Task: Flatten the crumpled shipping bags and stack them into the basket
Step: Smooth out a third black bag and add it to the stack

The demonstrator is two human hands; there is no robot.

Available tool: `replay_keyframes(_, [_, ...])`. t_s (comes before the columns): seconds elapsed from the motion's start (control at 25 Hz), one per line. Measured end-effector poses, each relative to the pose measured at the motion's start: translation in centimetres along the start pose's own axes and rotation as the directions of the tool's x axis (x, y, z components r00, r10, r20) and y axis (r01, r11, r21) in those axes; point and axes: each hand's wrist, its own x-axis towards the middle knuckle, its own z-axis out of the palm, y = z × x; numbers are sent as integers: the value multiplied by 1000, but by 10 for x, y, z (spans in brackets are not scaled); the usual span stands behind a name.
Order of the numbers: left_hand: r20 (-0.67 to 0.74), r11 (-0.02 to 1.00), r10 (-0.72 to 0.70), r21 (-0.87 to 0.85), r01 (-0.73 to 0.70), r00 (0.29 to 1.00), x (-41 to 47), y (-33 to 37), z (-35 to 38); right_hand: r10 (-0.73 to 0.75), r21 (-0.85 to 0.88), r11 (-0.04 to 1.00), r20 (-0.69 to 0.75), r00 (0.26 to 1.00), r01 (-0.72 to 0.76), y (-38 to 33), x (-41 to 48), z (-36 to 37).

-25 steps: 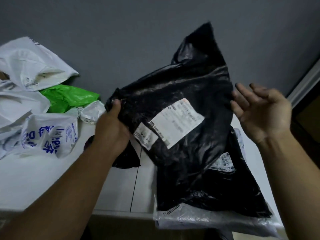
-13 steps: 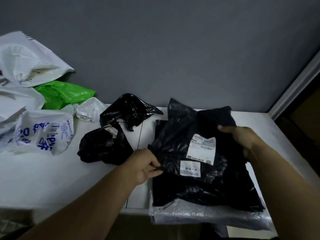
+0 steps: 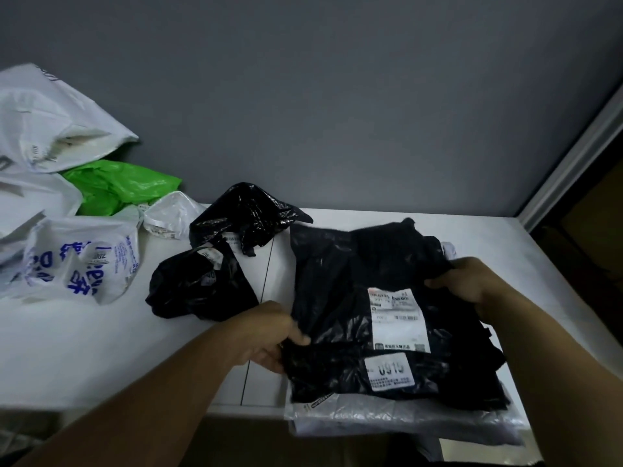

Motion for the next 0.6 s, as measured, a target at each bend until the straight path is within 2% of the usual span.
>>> replay_keyframes(0.12, [-37,999,-1,54,3,999,6,4,1,59,-60,996,-2,998,-59,8,3,2])
replay_keyframes(0.2, [-185,997,25,-65,-37,982,25,13,-6,51,-45,998,-5,999,-51,7,3,3])
replay_keyframes(0.28, [-351,966,73,-208,-154,934,53,22,-18,19,-26,999,-33,999,-20,5,2,6])
replay_keyframes(0.4, [-421,882,97,-384,-274,902,92,36,-24,-6,-92,996,-129,992,-6,6,10,13])
replay_keyframes(0.52, [-486,873,99,-377,-310,868,128,40,-21,-66,-283,959,-208,976,4,11,23,16])
replay_keyframes(0.6, [-551,902,135,-277,-332,824,140,39,-17,-110,-400,916,-197,974,23,17,27,16])
